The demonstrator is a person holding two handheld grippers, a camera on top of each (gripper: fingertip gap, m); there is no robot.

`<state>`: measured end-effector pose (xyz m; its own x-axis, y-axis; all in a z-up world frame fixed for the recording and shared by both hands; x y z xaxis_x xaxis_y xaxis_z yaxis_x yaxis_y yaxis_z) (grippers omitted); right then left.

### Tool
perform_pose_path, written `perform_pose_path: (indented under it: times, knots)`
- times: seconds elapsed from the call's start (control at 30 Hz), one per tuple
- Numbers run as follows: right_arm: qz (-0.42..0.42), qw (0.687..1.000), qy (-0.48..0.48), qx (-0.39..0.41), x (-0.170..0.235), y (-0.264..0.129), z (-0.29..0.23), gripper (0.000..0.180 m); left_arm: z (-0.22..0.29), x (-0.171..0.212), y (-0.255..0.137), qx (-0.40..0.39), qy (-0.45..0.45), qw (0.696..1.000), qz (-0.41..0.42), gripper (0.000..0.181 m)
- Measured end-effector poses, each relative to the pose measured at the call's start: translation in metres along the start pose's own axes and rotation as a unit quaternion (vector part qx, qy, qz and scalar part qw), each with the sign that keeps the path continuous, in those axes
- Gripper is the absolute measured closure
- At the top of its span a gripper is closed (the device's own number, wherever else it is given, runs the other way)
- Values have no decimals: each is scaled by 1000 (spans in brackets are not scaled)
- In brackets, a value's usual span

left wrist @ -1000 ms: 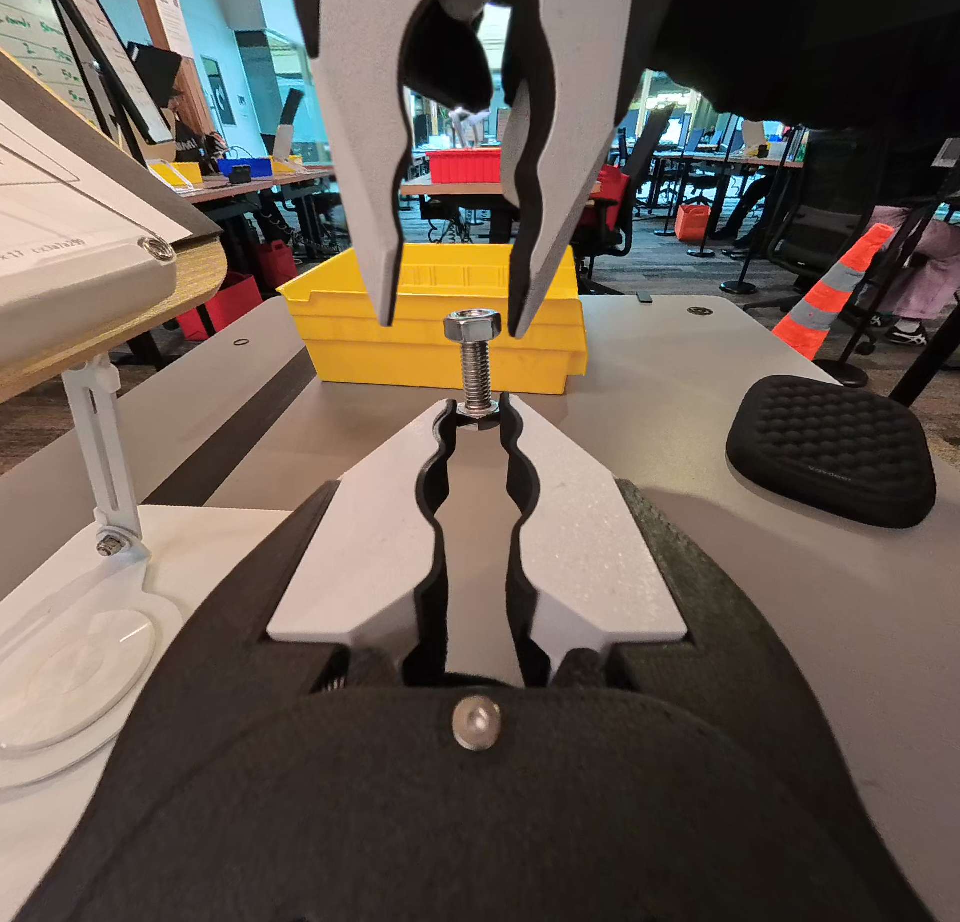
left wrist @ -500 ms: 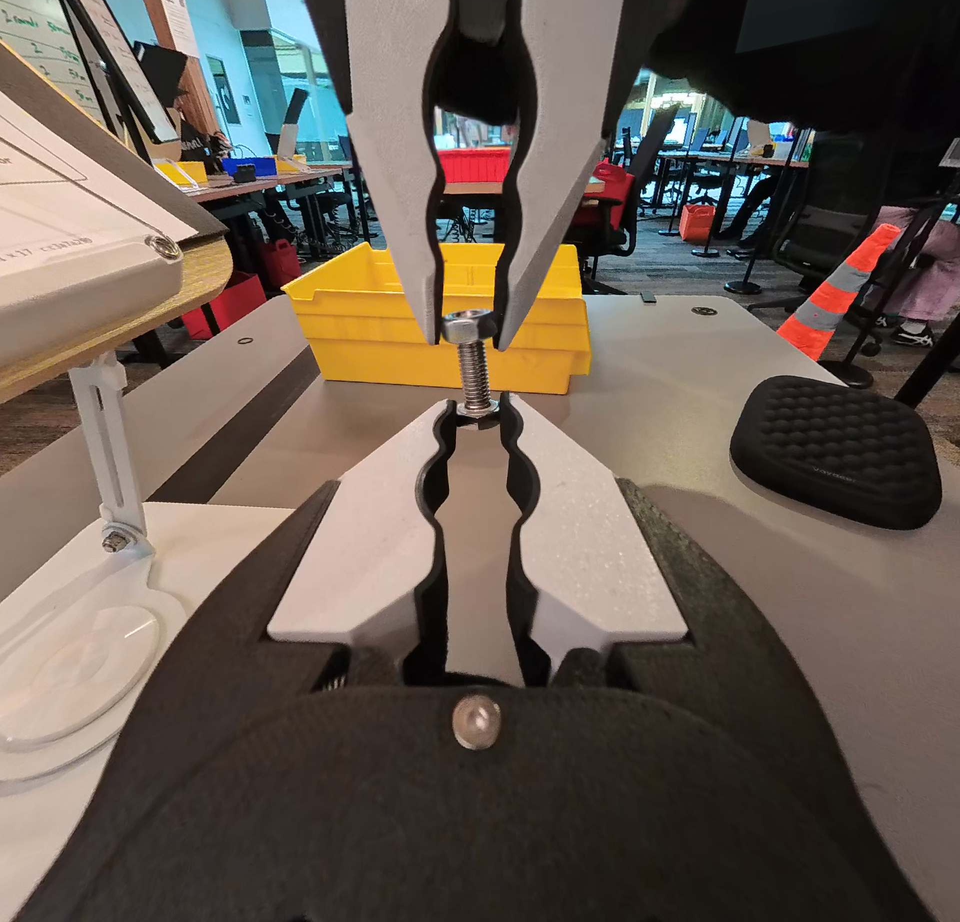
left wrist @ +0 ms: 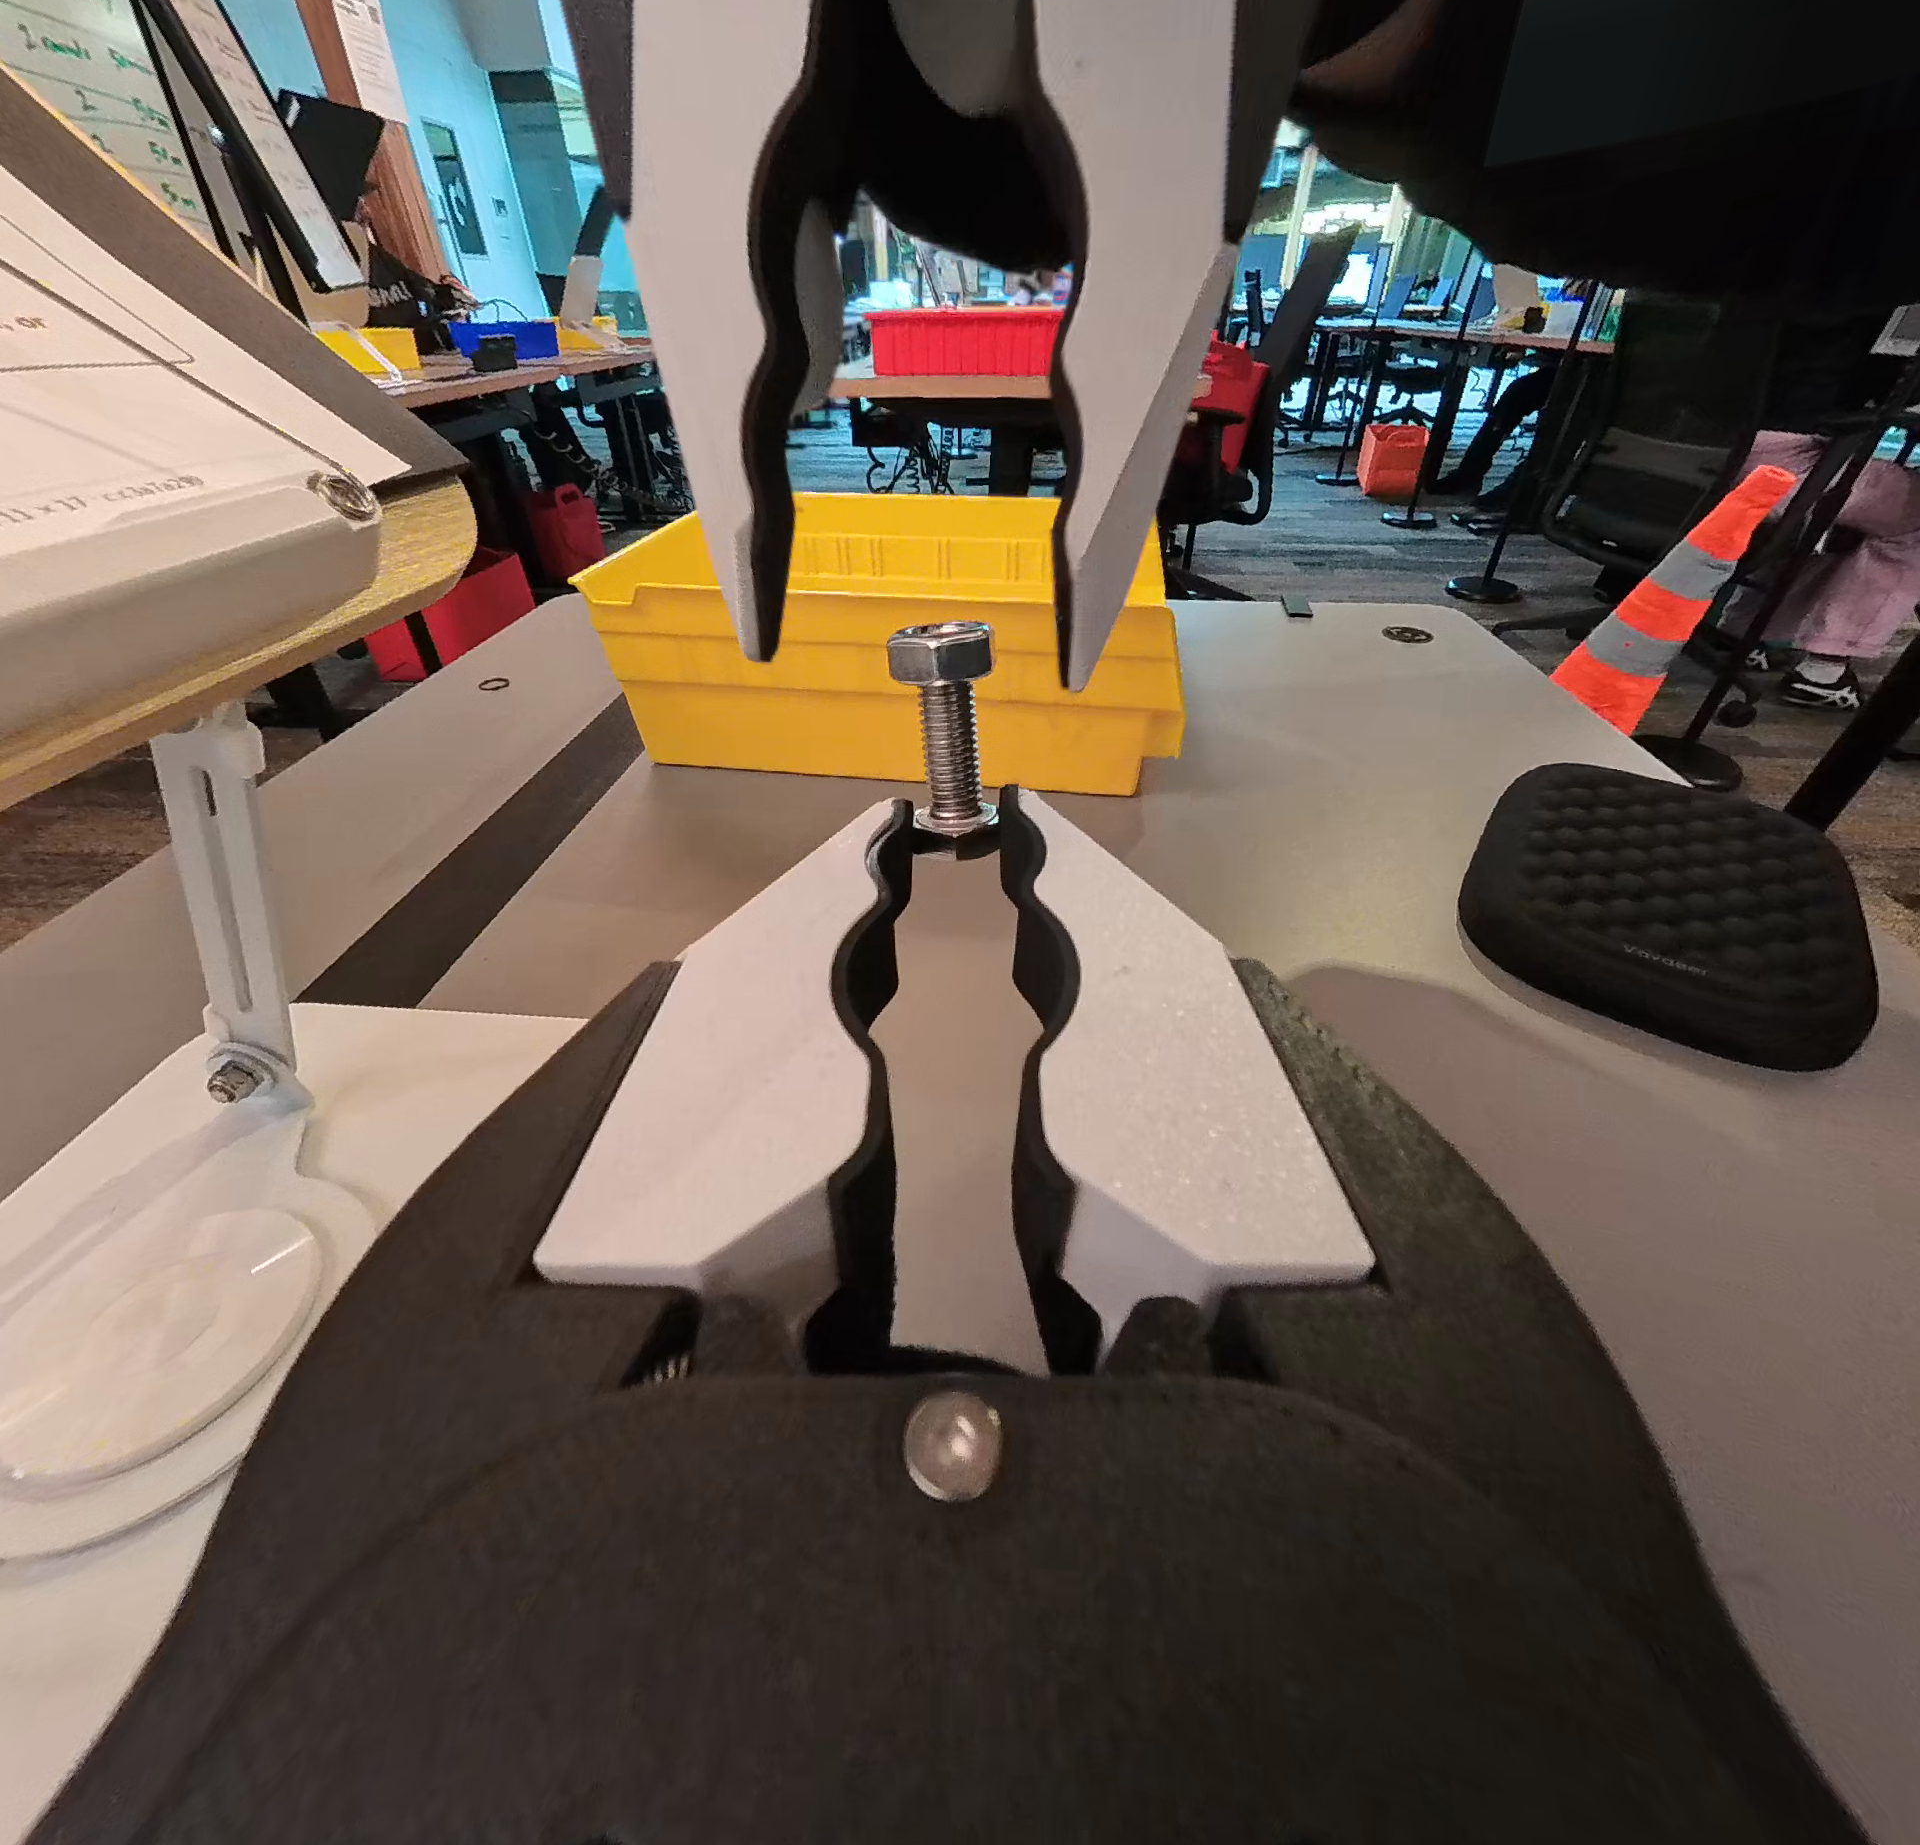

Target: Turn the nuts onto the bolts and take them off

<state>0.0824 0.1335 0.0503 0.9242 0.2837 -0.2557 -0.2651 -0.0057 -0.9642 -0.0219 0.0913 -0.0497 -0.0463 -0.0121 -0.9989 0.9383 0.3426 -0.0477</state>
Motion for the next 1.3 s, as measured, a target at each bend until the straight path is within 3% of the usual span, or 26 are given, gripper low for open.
perform_pose_path:
  times: [0.23,0.43,0.67,0.87,0.97,1.0,1.07,1.3]
  knots:
    - [-8,987,-161,26,-8,-2,-9,151,1,0,1,4,1,1000,-1,166]
    - [-23,982,-185,23,-10,1,-12,162,1,0,1,3,1,1000,0,166]
    - [-33,993,-112,9,-13,1,-9,162,1,1,2,2,2,1000,-2,166]
    - [-6,994,110,-25,-14,4,-1,162,0,1,0,0,-1,1000,0,166]
    - [4,987,151,-59,-9,6,1,162,0,2,2,0,2,1000,-7,166]
    - [7,987,147,-65,-8,6,1,160,1,2,2,0,3,1000,-7,166]
    - [6,989,132,-61,-6,5,2,140,2,2,3,1,4,1000,-7,166]
    - [-11,996,-84,13,-13,-6,-5,141,1,2,2,3,3,1000,-6,166]
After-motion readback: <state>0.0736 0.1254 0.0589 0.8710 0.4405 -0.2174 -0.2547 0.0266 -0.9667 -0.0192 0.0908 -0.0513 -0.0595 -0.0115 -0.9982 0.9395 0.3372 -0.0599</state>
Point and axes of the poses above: each gripper's, where its closed fingertips meet, y out along the fingers, x out of its underside, z = x × y across the jaws, the point moved 9 cm from there along -y, back along the fingers, and after that the axes turned 1 degree about x, right-handed, at the moved point
